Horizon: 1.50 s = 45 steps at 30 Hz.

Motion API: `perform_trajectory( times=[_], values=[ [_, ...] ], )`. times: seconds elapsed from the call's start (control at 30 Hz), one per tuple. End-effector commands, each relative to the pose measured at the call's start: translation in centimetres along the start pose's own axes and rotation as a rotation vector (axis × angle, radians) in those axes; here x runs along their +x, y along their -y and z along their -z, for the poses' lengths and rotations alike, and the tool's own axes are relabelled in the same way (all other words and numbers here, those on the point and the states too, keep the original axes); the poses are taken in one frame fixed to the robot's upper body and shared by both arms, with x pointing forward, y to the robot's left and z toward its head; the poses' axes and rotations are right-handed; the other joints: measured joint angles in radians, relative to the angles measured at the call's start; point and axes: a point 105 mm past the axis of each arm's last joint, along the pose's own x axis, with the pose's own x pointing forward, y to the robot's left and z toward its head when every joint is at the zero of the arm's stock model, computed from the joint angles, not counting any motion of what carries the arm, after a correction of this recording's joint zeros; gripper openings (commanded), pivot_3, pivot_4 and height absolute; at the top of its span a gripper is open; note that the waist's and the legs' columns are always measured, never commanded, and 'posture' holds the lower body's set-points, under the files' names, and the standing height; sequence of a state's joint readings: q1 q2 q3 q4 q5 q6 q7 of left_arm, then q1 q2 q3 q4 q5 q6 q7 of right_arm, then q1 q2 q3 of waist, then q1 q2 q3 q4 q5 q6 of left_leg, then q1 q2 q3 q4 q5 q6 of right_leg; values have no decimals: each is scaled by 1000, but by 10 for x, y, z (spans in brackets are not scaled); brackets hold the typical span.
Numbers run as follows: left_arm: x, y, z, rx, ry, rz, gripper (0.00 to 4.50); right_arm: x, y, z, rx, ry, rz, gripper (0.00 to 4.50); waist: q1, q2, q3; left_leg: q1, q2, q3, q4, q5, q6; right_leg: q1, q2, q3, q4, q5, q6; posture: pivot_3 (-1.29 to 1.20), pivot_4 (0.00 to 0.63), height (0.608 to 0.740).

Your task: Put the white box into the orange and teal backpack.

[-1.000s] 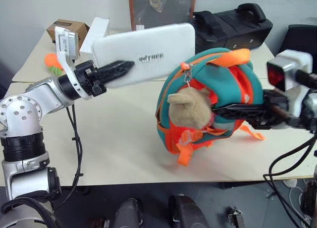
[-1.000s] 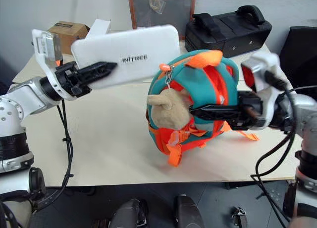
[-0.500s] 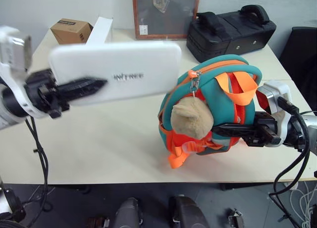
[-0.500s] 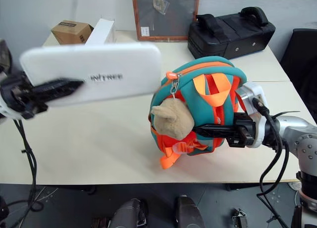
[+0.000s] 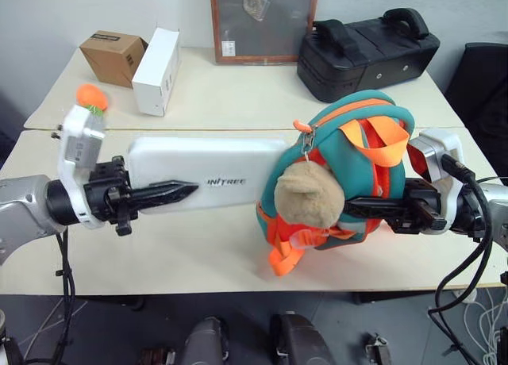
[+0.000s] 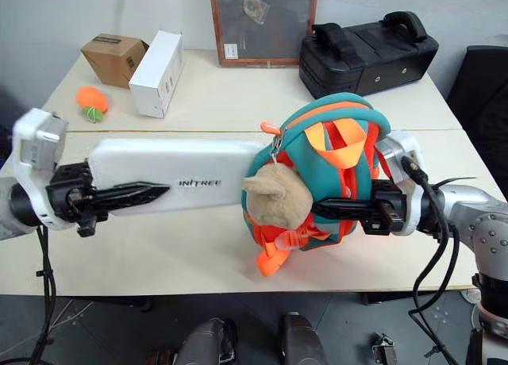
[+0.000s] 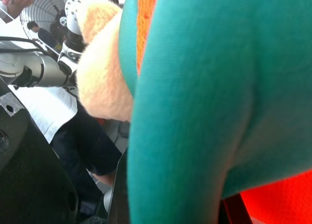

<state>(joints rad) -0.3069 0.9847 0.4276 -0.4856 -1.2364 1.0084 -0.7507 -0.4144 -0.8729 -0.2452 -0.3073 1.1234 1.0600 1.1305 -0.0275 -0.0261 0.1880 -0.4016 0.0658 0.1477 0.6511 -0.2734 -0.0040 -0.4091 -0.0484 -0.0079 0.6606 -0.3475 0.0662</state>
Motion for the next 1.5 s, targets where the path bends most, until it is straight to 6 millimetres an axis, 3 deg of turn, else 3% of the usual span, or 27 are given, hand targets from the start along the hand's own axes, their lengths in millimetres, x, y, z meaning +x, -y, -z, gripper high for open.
perform_trajectory(
  times=[0.03, 0.23, 0.57, 0.73, 0.9, 0.97, 1.17, 1.37, 1.5],
  values=[
    [9, 15, -1, 65, -53, 109, 1222, 1, -3, -3, -44, 8, -12, 30, 0, 0, 0, 0, 0, 0, 0, 0, 0, 0, 0, 0, 0, 0, 0, 0, 150, 740],
    [-6, 14, -22, 137, -119, 148, 1222, 4, -1, 1, -53, 11, -17, 30, -5, 0, 0, 0, 0, 1, -1, 0, 0, -2, 1, 1, 0, 0, 0, 0, 150, 740],
    [39, 12, 2, 193, -152, 220, 1222, 7, -5, 4, -73, -9, -43, 30, 0, 0, 0, -1, 0, 1, 0, 0, 0, -1, 2, 4, 0, 0, 0, 0, 150, 740],
    [35, -32, -16, 261, -63, -19, 1222, 3, -9, 5, -83, -28, -54, 30, 0, 0, 0, -1, 0, 1, 1, 0, 0, -1, 3, 4, 1, 0, 0, 0, 150, 740],
    [36, -48, -27, 254, 24, -92, 1222, -3, -23, 3, -76, -24, -99, 30, 1, 0, 0, -1, 0, 1, 2, 0, 0, -1, 3, 4, 2, 0, 0, 0, 150, 740],
    [35, -46, -28, 255, 25, -78, 1222, -2, -21, 3, -78, -17, -75, 30, 1, -1, 0, -1, 0, 1, 2, 0, 0, -1, 3, 4, 2, 0, 1, 0, 150, 740],
    [11, -15, -25, 197, -52, 78, 1222, 0, -11, 5, -74, 0, -28, 30, -8, -1, 0, -1, 1, 2, 1, 0, 0, -3, 3, 5, 2, 0, 1, 0, 150, 740],
    [-7, -17, -30, 242, -162, 90, 1222, 4, -9, 5, -69, 10, -39, 30, -2, -1, 0, -1, 1, 2, 2, 1, -1, -2, 4, 4, 3, 0, 0, 0, 150, 740],
    [-1, -16, -35, 263, -182, 159, 1222, 5, -8, 4, -69, 12, -39, 30, 1, -1, 0, -1, 0, 2, 1, 0, 0, -2, 3, 4, 2, 0, 0, 0, 150, 740]
  ],
)
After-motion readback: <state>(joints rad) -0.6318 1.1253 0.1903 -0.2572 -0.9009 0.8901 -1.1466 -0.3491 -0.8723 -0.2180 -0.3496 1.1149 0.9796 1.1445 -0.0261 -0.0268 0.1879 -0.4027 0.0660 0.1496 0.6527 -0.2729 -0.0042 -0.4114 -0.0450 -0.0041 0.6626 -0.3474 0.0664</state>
